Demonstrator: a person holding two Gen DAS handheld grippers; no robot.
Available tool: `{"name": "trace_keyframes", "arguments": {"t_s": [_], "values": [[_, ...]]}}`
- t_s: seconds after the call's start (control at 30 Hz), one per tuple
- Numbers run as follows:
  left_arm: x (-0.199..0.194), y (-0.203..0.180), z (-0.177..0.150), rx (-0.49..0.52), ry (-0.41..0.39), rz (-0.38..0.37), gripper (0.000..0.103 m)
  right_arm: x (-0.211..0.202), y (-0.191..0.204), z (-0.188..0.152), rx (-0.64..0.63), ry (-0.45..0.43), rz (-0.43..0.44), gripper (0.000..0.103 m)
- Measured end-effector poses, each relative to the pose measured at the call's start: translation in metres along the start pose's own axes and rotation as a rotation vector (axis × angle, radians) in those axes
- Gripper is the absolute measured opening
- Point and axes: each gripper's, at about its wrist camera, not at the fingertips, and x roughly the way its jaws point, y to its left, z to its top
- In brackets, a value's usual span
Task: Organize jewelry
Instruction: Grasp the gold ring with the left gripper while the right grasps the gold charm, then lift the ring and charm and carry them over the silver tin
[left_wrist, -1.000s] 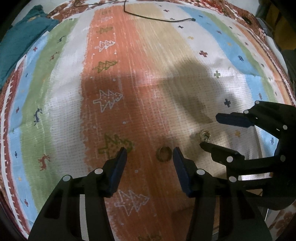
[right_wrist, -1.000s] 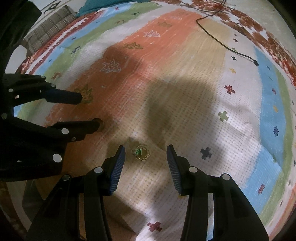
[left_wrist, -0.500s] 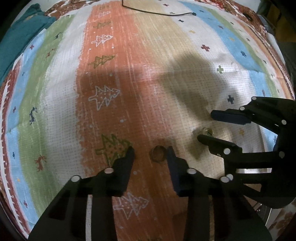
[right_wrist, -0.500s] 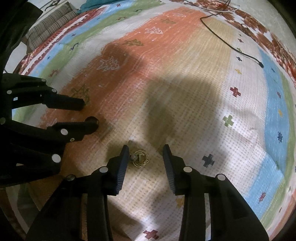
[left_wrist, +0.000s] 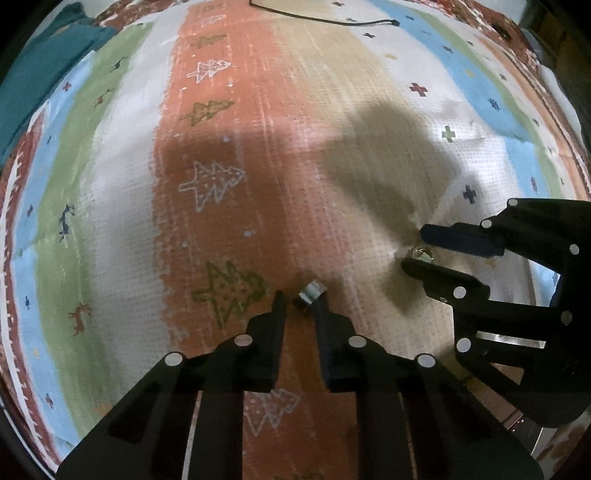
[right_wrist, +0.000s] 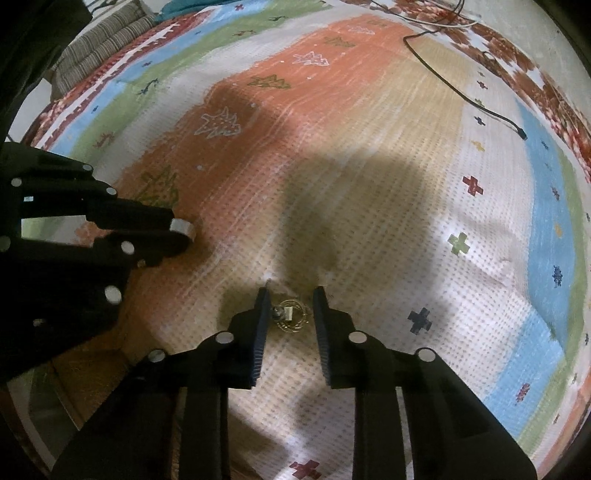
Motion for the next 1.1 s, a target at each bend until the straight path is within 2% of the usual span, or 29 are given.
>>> {"name": "trace_keyframes", "arguments": {"t_s": [0.23,0.47,0.73,1.1], "values": [[0.000,0.007,0.000,-0.019,-0.010,-0.017,0.009,-0.001,0.000,0.000,0.000,-0.008,-0.003,0.020],[-0.005,0.020,0.011,-0.039,-0.020,-0.029,0.009,-0.002,0.001,0.003,0.014,-0.011,0.001,0.019],[-0.018,0.035,0.006,-0.059,-0.043,-0.043,0.009,-0.008,-0.002,0.005,0.033,-0.024,0.005,0.014],[-0.027,0.028,-0.003,-0.058,-0.062,-0.044,0.009,-0.016,-0.009,0.001,0.062,-0.036,0.038,0.011]]}}
